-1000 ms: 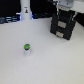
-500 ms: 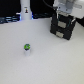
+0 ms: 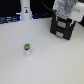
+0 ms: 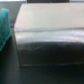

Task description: Open the kcup holder, insert the kcup into the holder, and close the kcup holder

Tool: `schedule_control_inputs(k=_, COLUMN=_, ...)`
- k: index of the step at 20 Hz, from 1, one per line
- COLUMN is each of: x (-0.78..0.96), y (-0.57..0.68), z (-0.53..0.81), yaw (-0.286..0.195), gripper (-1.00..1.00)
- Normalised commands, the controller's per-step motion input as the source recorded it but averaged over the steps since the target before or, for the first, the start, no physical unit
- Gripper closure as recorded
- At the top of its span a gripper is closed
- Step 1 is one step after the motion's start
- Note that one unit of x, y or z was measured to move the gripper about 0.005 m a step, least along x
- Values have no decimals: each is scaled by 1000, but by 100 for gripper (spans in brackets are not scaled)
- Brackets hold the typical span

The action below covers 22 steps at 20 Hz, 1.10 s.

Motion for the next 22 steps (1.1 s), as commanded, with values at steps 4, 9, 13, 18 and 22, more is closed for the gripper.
schedule_control_inputs(k=4, x=20, y=-9, z=-15, yaw=0, gripper=100)
schedule_control_inputs(k=9, x=379, y=-90, z=60, yaw=-13, gripper=100)
schedule_control_inputs(k=13, x=441, y=-139, z=122, yaw=-32, gripper=100)
schedule_control_inputs(k=18, x=905, y=-280, z=273, yaw=-44, gripper=100)
schedule_control_inputs(k=22, x=929, y=-292, z=218, yaw=-47, gripper=100)
